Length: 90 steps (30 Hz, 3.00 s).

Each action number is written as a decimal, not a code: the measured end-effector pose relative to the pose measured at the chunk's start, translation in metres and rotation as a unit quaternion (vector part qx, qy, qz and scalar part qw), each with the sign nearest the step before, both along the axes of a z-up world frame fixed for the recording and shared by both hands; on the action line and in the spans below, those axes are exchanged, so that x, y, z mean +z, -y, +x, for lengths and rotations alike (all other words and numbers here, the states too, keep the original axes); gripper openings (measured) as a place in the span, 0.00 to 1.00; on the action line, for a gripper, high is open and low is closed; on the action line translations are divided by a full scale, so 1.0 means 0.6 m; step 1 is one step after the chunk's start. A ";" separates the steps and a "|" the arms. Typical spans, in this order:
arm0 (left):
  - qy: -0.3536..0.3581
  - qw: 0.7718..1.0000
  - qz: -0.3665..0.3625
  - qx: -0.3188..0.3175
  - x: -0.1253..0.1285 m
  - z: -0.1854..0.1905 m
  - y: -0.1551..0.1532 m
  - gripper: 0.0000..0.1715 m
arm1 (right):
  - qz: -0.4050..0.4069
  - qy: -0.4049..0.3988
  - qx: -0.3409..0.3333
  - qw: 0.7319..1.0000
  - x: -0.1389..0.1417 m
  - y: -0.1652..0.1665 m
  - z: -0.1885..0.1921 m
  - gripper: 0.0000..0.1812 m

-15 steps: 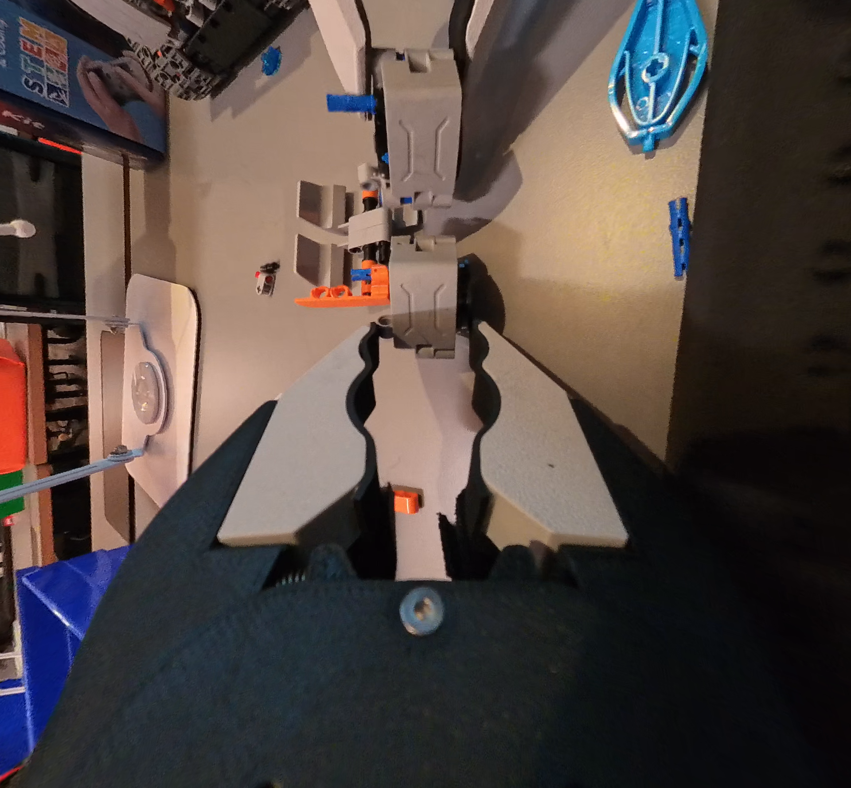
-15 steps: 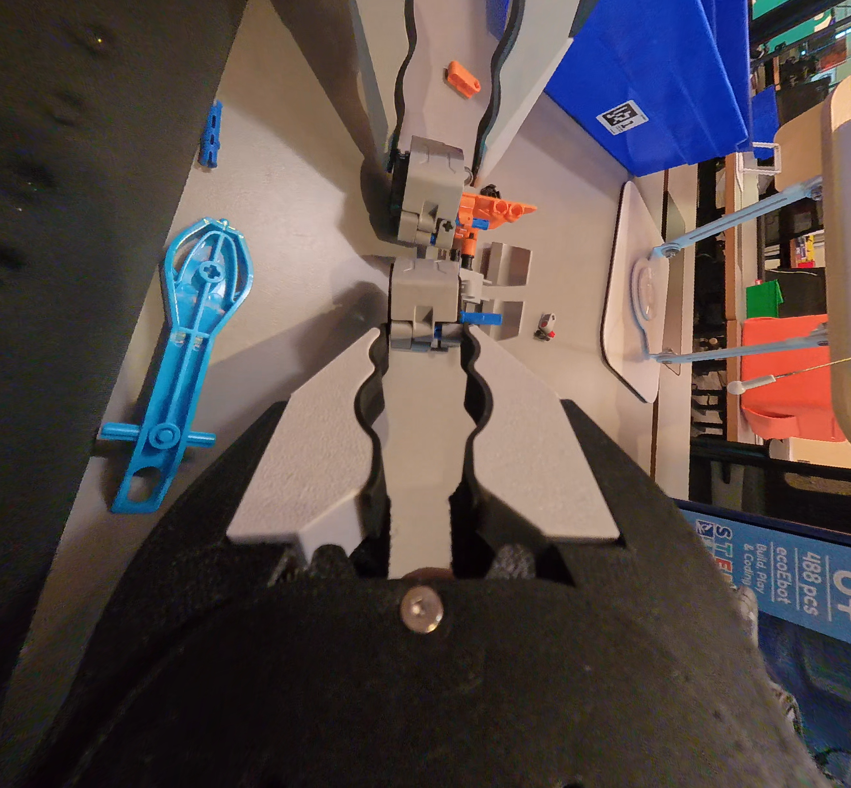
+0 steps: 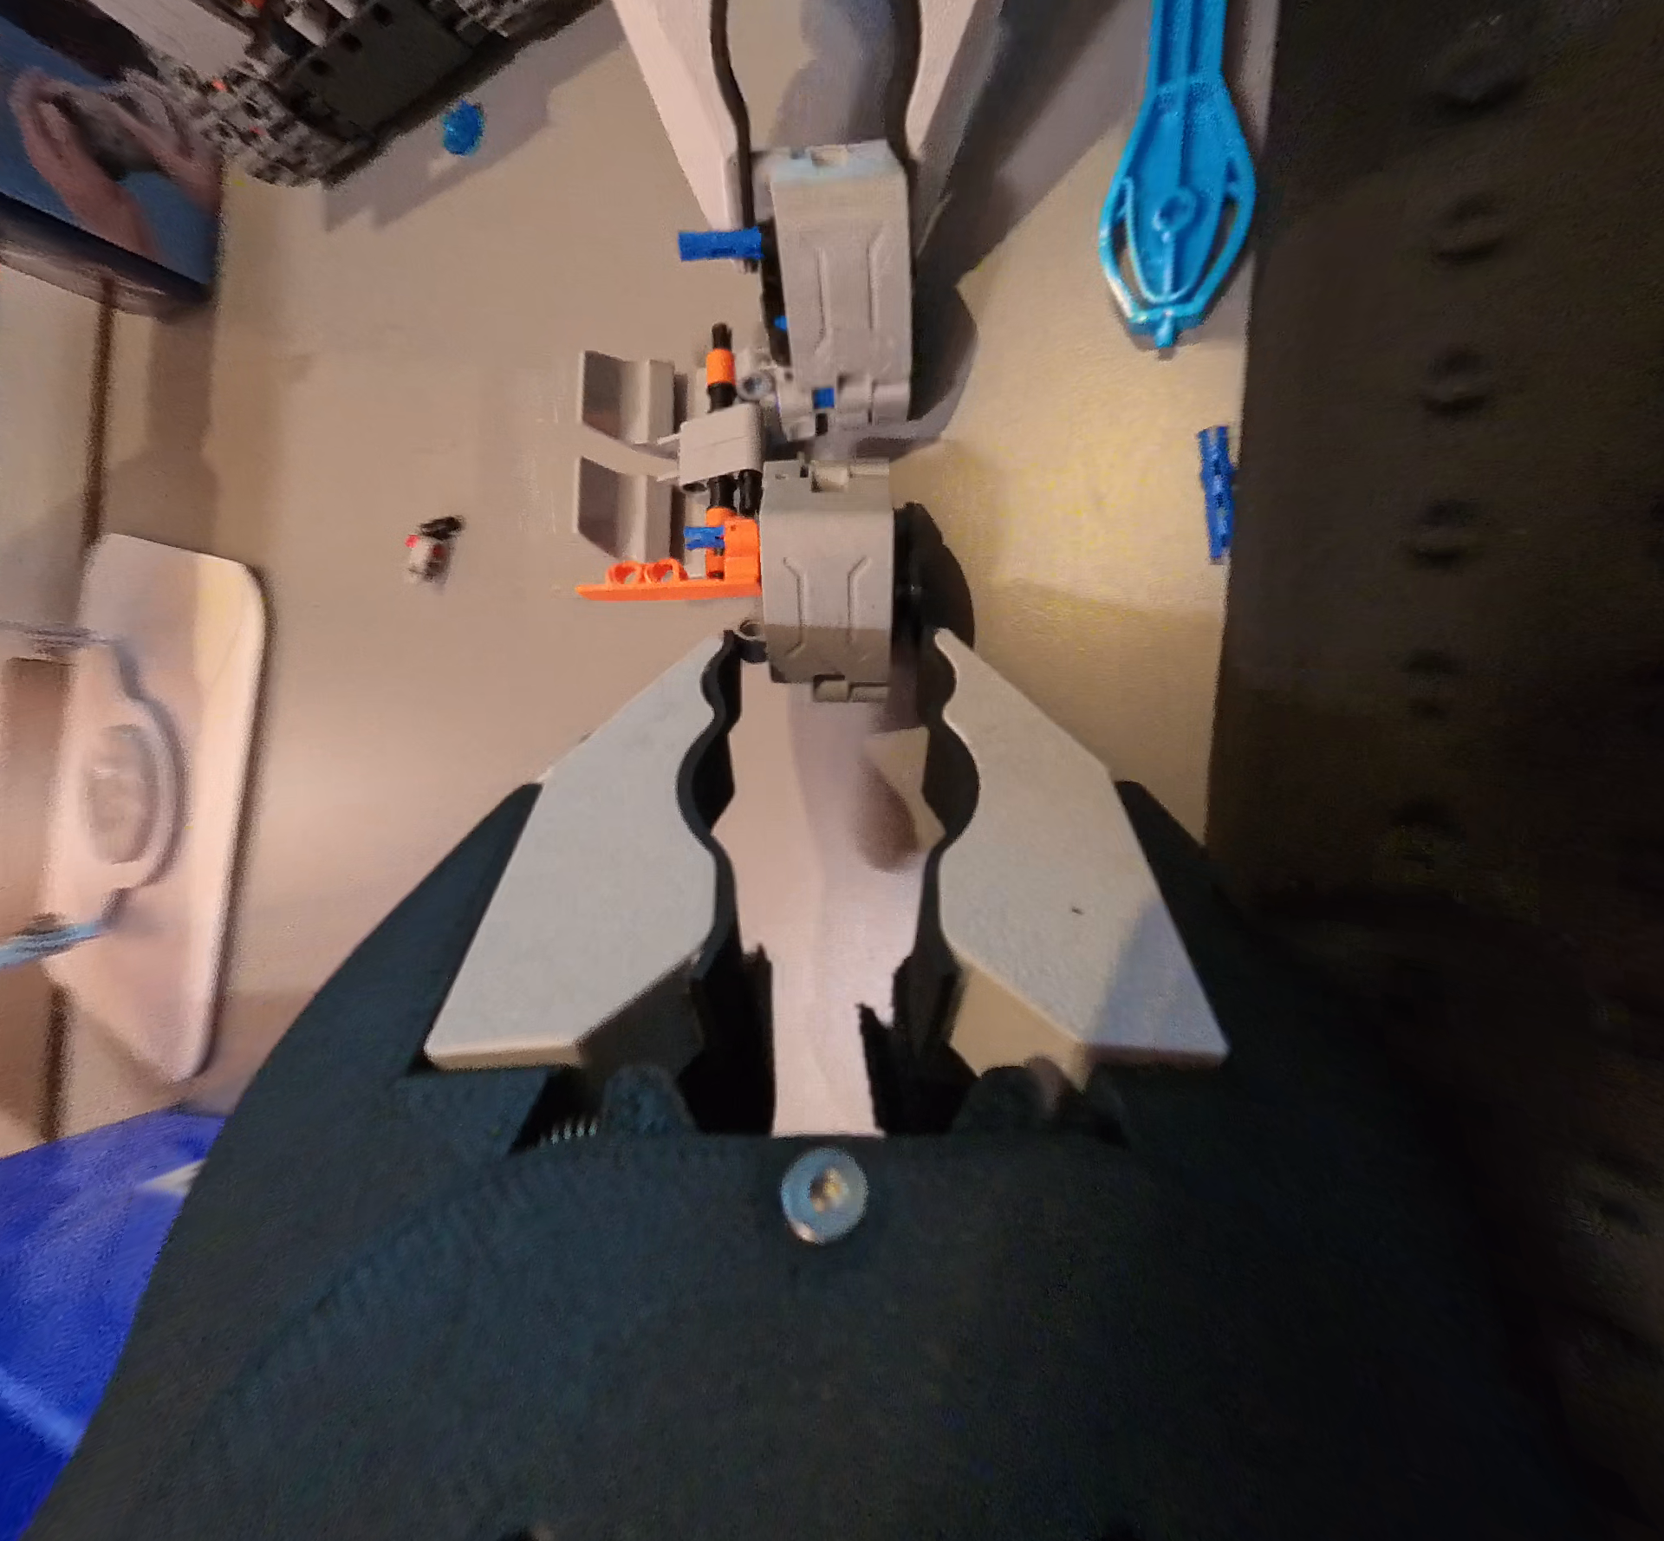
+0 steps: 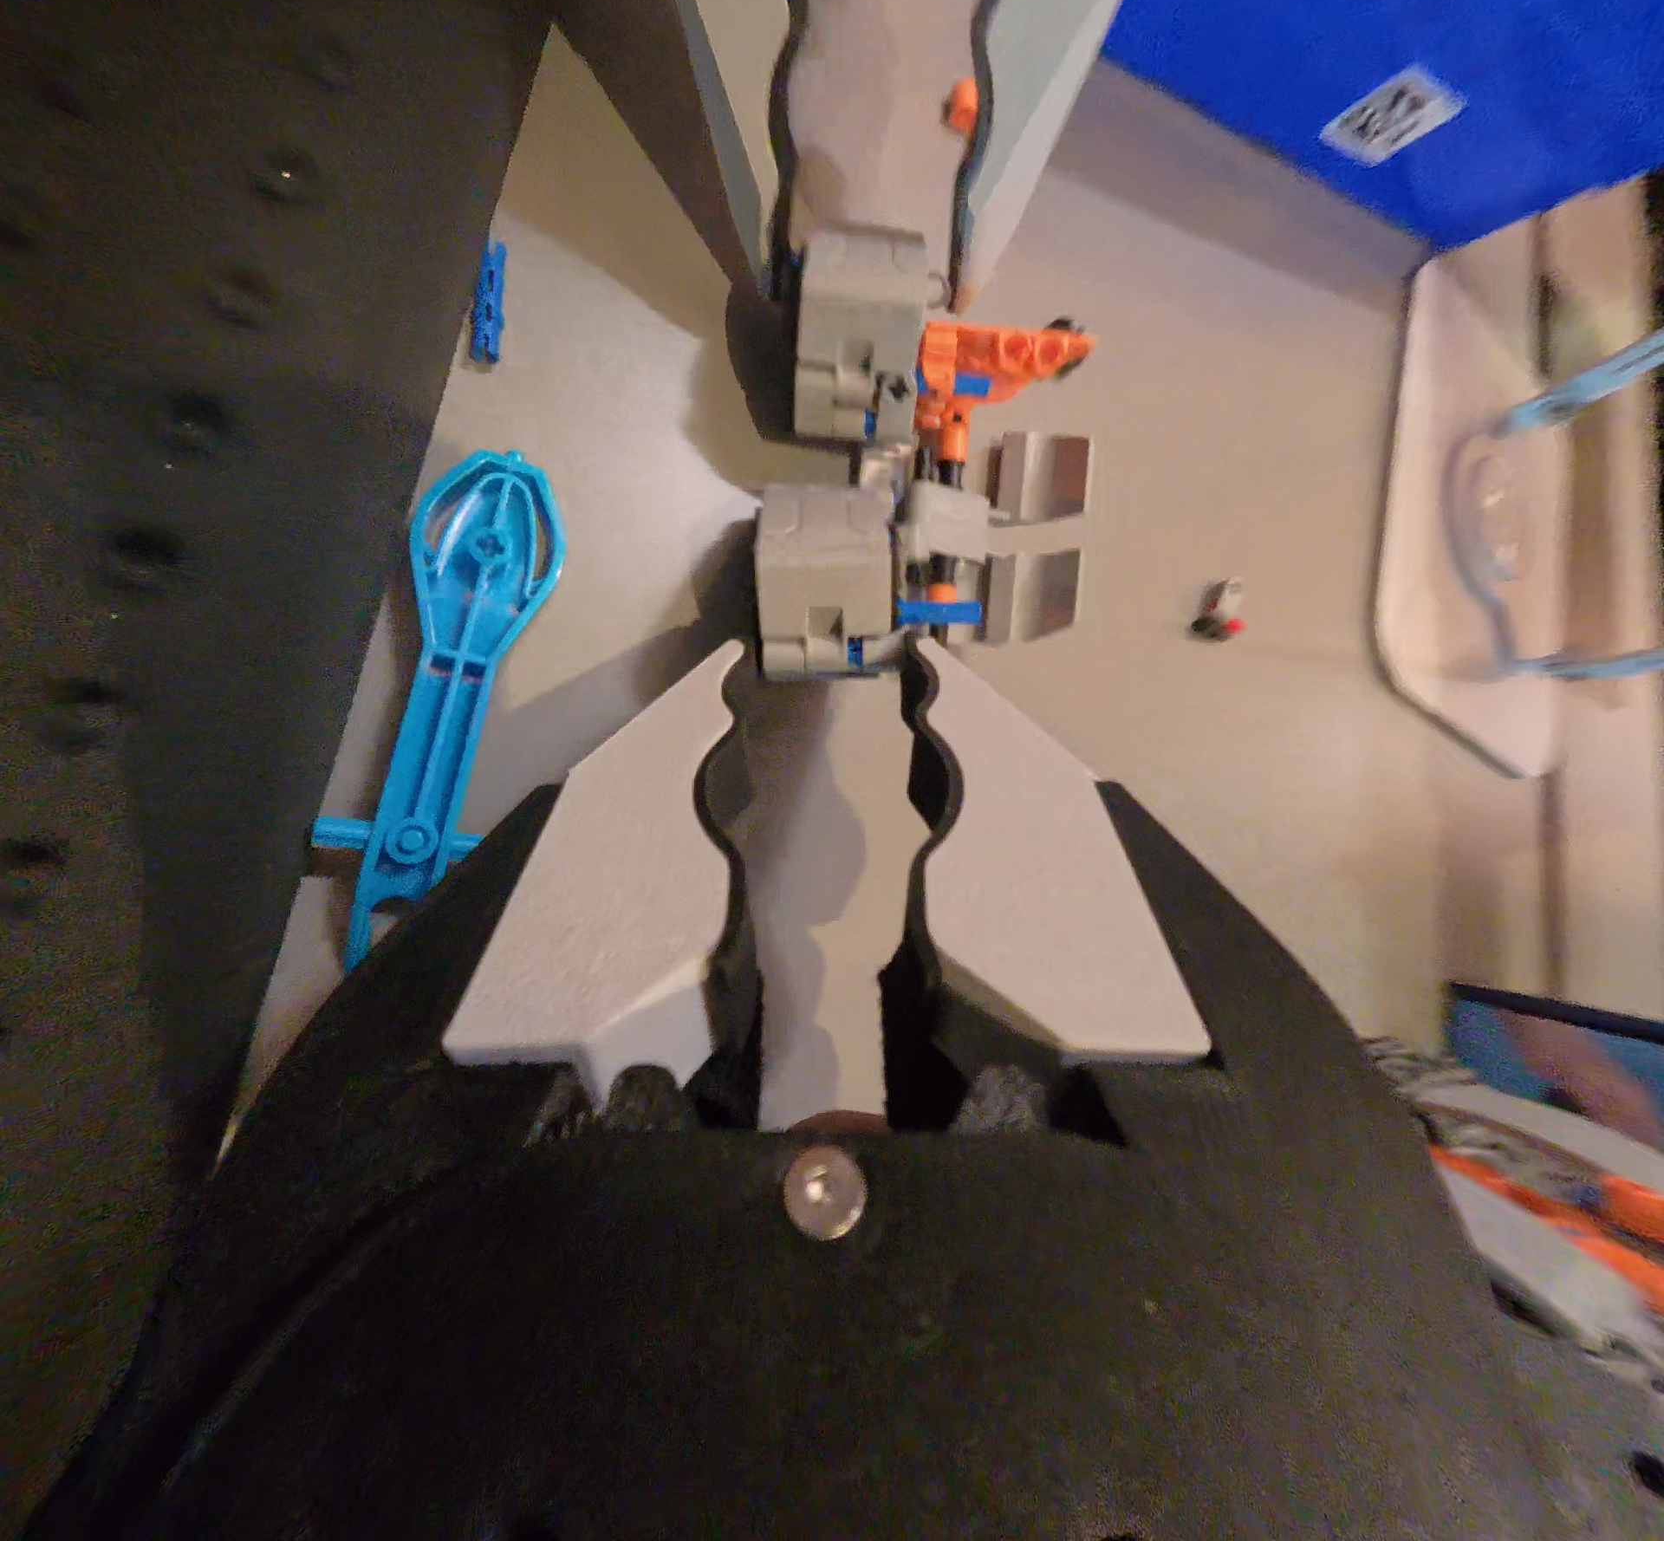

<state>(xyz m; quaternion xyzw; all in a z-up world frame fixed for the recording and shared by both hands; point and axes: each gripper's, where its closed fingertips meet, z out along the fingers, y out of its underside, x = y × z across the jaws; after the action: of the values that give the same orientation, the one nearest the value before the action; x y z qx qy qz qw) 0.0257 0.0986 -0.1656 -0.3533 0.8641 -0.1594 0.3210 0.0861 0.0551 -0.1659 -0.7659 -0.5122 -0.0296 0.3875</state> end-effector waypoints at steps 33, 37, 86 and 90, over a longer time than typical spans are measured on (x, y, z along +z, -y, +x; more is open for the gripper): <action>0.074 0.989 -0.107 0.072 0.092 -0.074 -0.019 0.26 | -0.067 -0.094 -0.215 0.970 0.064 0.089 0.249 0.20; 0.044 0.995 -0.076 0.055 0.073 -0.038 0.007 0.26 | -0.138 -0.053 -0.231 0.962 0.004 0.093 0.252 0.24; -0.005 0.986 -0.153 0.065 0.053 0.045 0.031 0.28 | -0.193 -0.152 -0.075 0.967 0.013 0.071 0.045 0.18; -0.004 0.986 -0.153 0.064 0.055 0.045 0.034 0.28 | -0.204 -0.134 -0.069 0.967 -0.001 0.068 0.024 0.19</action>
<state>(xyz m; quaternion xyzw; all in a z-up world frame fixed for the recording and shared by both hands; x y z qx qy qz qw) 0.0525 0.0784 -0.1328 -0.4532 0.8064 -0.2678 0.2696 0.1004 0.0142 -0.1665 -0.8590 -0.3968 0.1518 0.2856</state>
